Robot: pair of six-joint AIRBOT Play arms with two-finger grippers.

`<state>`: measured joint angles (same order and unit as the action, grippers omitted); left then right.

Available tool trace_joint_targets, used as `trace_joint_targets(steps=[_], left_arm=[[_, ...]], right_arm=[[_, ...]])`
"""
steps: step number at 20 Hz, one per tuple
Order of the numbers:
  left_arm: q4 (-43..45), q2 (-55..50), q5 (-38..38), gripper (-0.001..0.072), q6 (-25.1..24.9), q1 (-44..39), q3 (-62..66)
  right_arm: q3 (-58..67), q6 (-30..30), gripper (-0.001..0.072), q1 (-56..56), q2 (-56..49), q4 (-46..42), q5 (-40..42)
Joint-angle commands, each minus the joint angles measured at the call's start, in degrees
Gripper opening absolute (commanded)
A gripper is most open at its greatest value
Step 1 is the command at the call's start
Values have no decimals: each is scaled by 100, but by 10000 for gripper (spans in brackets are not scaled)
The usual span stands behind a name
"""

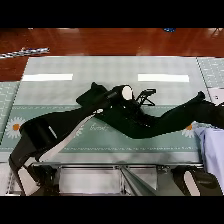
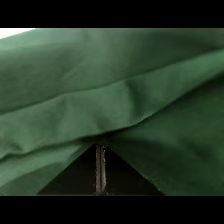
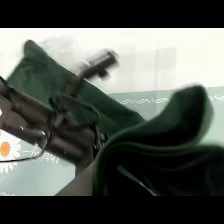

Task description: Fold the shirts.

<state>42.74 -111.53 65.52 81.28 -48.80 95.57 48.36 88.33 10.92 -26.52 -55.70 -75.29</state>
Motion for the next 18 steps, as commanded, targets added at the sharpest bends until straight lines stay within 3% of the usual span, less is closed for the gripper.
trace_joint_targets(steps=[1, 3, 5, 8, 11, 14, 16, 18], left_arm=[[-76, 63, -9, 19, -107, 236, 72], [-74, 431, 122, 19, -192, 835, 70], [116, 960, 651, 19, -581, 1482, 66], [925, 2107, 1091, 19, -452, 2446, -323], [1703, 3941, 807, 19, -448, 3392, -1622], [1816, 5661, 323, 20, -391, 4428, -3193], [1812, 6544, 81, 20, 11, 4937, -4052], [1814, 7141, -37, 20, 48, 5213, -4675]], right_arm=[[-2, -4, 20, -4, -4, 39, 33], [-4, -83, 20, -9, -125, 328, 66], [-2, -319, 20, -9, -393, 898, 160], [-2, -656, 20, -44, -964, 1751, 568], [105, -702, 20, -1095, -1792, 1934, 1456], [625, -721, 20, -2507, -3176, 1928, 2323], [1370, -761, 20, -3141, -4356, 1937, 2452], [2223, -758, 21, -3530, -5466, 1947, 2424]])
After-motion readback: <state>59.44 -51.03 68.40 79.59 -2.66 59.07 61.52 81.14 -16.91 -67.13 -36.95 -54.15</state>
